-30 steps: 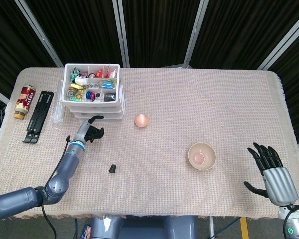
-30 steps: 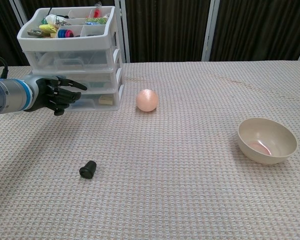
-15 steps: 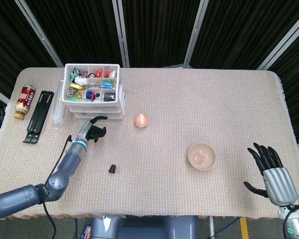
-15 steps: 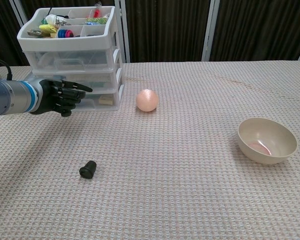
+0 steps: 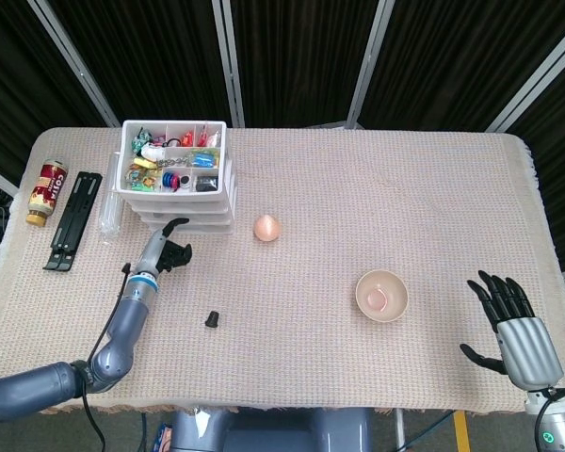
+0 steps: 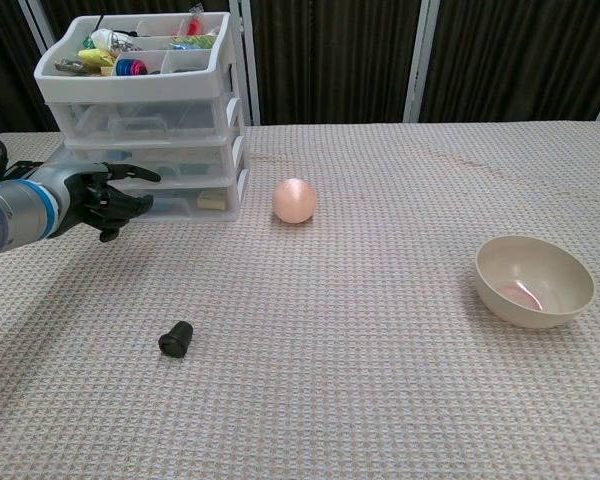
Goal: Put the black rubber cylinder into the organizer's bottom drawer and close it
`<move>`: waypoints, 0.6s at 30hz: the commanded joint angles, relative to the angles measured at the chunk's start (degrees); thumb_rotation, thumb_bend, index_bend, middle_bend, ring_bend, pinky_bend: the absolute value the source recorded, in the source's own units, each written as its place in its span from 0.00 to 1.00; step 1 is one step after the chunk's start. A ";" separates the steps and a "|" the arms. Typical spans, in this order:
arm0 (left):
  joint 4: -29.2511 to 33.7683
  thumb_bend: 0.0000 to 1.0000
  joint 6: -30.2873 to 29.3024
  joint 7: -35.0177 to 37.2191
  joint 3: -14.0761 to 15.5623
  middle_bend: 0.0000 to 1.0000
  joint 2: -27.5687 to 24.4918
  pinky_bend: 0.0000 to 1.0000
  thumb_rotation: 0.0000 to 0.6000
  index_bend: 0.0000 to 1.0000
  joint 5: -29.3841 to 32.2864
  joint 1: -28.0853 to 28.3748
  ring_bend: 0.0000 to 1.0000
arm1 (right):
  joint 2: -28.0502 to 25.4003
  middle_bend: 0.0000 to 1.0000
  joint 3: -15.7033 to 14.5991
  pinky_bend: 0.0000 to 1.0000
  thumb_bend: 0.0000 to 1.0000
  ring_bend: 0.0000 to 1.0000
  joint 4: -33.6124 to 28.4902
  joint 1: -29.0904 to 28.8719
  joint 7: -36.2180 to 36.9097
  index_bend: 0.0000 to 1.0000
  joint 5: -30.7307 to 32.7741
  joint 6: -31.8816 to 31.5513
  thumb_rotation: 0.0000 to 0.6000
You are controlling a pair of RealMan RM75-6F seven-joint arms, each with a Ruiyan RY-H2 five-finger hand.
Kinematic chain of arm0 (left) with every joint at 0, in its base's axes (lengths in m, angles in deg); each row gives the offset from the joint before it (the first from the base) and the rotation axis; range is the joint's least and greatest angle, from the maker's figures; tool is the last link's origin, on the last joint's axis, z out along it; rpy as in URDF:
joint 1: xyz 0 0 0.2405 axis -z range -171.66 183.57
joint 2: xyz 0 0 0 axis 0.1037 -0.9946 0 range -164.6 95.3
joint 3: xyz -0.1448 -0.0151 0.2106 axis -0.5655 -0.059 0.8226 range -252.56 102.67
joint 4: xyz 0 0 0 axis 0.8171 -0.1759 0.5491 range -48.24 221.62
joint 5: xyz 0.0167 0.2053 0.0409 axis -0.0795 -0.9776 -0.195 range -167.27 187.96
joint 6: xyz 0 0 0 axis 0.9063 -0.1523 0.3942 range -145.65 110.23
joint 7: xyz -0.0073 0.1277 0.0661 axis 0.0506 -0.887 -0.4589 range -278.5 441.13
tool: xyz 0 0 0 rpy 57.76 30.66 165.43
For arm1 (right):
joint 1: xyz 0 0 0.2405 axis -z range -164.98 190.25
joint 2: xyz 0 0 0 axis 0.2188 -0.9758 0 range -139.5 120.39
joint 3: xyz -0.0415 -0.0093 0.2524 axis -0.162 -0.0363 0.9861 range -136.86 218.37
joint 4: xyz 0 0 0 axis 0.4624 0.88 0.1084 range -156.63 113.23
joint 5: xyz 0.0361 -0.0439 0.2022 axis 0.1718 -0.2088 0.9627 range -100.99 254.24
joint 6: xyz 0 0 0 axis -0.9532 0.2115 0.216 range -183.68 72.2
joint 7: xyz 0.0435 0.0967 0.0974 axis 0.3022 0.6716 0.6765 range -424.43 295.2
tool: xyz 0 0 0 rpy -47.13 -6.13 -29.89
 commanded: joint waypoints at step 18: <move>-4.35 0.59 3.34 6.09 -2.76 0.97 3.44 0.80 1.00 0.17 -3.79 -0.09 0.88 | -0.09 0.00 -0.01 0.00 0.07 0.00 0.09 -0.10 0.38 0.09 0.14 0.27 1.00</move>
